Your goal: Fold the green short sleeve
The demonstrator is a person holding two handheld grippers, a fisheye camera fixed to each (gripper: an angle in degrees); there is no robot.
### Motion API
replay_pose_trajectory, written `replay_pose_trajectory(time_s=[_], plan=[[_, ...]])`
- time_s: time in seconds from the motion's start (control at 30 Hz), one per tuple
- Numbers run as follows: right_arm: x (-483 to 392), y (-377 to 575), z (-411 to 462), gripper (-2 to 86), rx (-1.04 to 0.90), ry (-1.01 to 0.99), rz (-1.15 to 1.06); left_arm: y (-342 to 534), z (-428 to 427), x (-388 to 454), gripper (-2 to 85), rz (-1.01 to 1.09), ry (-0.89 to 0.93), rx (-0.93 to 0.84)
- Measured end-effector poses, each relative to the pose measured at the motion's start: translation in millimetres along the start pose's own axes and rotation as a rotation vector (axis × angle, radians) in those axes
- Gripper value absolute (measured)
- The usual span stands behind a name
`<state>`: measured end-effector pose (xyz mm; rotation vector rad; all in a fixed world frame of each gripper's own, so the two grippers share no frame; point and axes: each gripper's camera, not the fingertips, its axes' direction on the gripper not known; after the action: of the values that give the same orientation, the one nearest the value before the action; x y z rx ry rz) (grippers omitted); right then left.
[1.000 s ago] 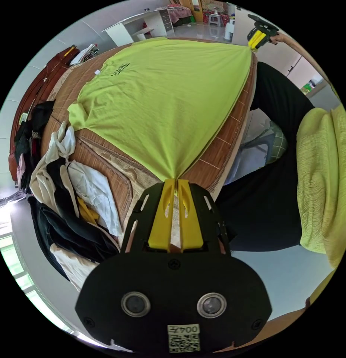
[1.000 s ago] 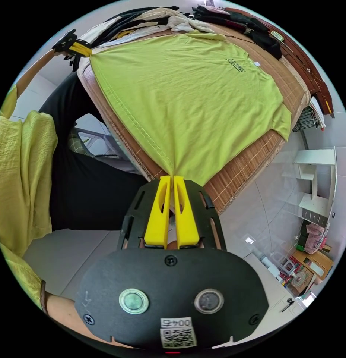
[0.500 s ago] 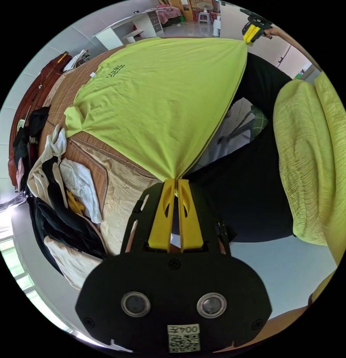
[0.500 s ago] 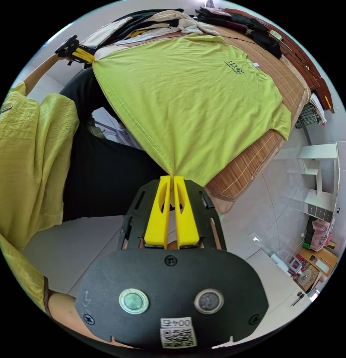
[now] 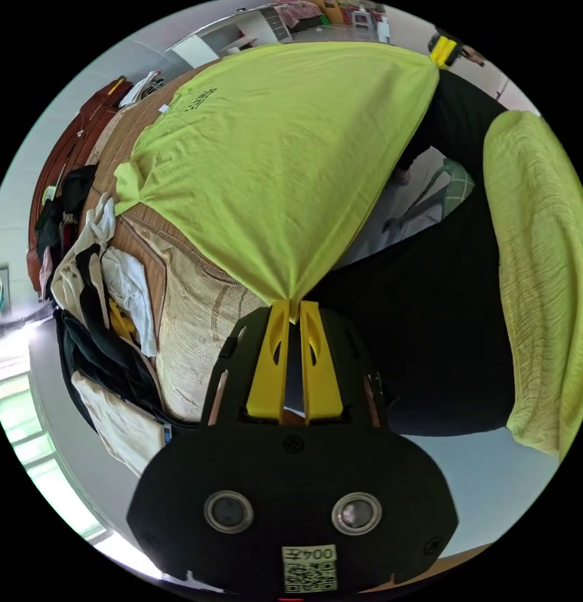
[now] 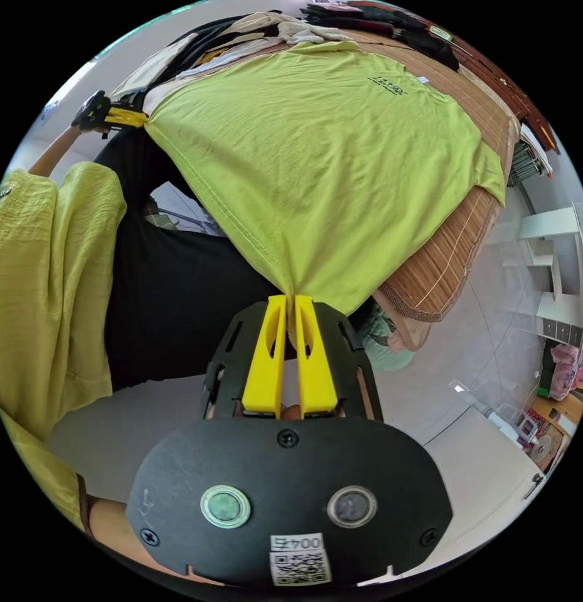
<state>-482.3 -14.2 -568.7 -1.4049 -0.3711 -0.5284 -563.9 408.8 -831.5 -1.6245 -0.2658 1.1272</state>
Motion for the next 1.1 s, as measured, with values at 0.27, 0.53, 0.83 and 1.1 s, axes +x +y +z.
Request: replay_pose_trajectory(time_s=[0.27,0.53,0.83,1.1], plan=[[22,64,-37,9.9,0.028,0.027,0.084,45,-41,-14,3.8,-0.166,-0.108,0.075],[114,42,-74,3.9,0.261,-0.527,0.369,-27,-45,-44,1.3,-0.298,-0.135,0.377],[143,-122,-135,4.9,0.57,-0.892,0.436,-158,34,-6,1.0,-0.031,-0.521,0.438],[123,-424,-194,6.5,0.409,-0.794,0.342,-148,76,4,1.0,0.163,-0.53,0.514]])
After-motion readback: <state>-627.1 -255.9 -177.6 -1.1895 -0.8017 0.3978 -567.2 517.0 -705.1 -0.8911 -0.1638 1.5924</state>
